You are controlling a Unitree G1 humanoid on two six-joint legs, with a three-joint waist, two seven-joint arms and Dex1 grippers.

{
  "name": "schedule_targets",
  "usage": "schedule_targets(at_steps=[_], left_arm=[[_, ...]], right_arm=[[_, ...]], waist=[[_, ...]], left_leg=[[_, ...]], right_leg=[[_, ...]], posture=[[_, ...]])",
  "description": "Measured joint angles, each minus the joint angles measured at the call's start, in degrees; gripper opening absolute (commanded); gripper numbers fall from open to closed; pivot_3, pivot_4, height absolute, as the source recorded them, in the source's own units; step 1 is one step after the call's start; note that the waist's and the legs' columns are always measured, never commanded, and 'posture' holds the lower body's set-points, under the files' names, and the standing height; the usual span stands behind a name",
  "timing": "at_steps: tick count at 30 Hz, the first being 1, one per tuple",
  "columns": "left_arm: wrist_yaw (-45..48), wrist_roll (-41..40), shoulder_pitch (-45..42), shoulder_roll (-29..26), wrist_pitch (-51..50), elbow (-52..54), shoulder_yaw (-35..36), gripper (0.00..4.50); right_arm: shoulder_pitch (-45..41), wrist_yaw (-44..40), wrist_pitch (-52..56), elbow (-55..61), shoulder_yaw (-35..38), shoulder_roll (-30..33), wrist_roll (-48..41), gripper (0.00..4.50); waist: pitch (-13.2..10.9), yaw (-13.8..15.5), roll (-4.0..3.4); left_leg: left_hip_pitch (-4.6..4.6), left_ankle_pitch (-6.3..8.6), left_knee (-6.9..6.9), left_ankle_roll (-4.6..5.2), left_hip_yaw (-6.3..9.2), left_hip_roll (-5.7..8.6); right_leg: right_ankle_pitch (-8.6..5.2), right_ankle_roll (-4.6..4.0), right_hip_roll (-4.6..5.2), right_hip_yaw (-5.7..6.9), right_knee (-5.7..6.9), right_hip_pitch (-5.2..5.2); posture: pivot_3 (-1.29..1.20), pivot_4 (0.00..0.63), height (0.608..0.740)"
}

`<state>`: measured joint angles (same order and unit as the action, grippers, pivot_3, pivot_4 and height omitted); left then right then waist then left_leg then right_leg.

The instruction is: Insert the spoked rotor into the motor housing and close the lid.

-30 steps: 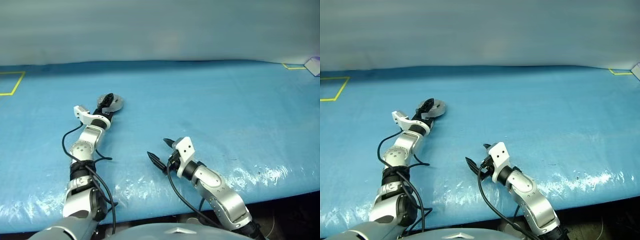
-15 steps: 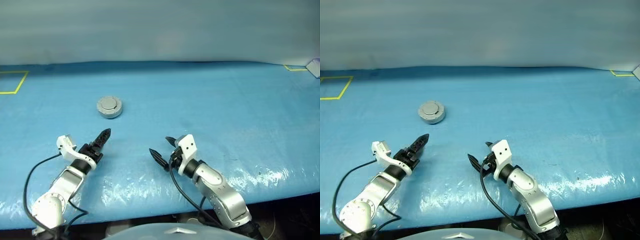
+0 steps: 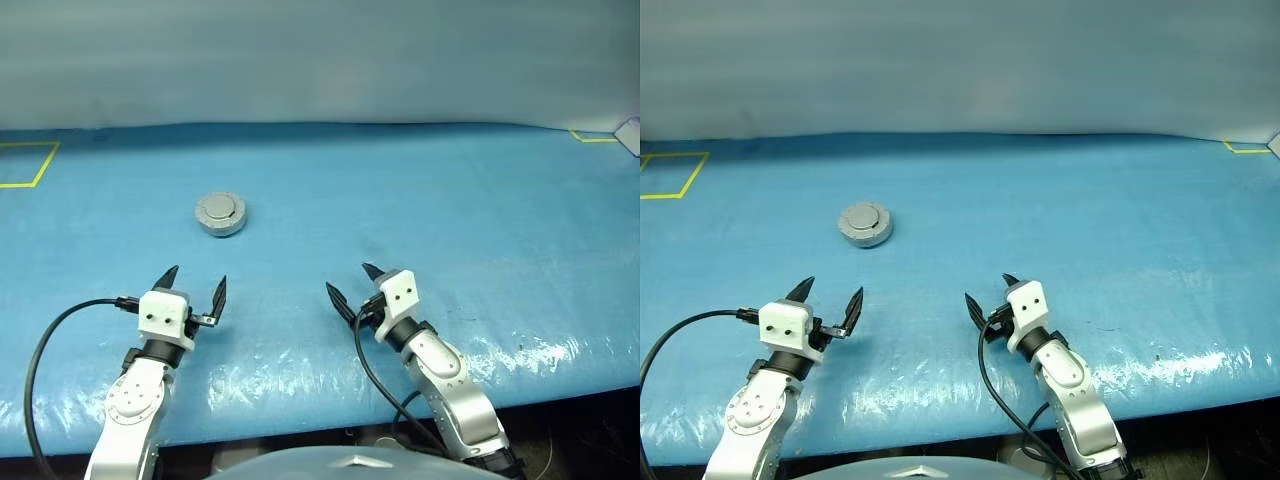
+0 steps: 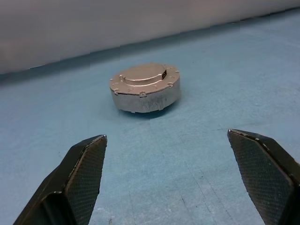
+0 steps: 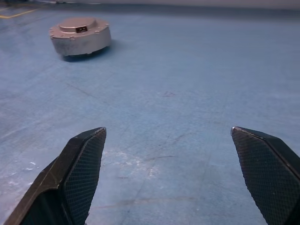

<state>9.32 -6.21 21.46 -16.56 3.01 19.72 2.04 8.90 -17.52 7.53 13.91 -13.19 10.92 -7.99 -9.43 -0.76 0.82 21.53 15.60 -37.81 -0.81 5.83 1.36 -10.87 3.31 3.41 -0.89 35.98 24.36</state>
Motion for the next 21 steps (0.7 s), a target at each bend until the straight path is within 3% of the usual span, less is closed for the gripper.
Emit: schedule_targets(at_steps=[21], left_arm=[[5.77, 1.08, -2.19, 0.67, -0.77, -1.68, -2.56, 4.48]], right_arm=[[1.36, 0.4, 0.07, -0.1, 0.2, -1.03, 3.05, 4.5]], waist=[[0.0, -0.08, -0.02]], left_leg=[[-0.02, -0.01, -0.02, 0.02, 0.0, 0.0]], right_leg=[[0.01, 0.02, 0.0, 0.02, 0.03, -0.03]], posture=[[0.0, 0.15, 0.74]])
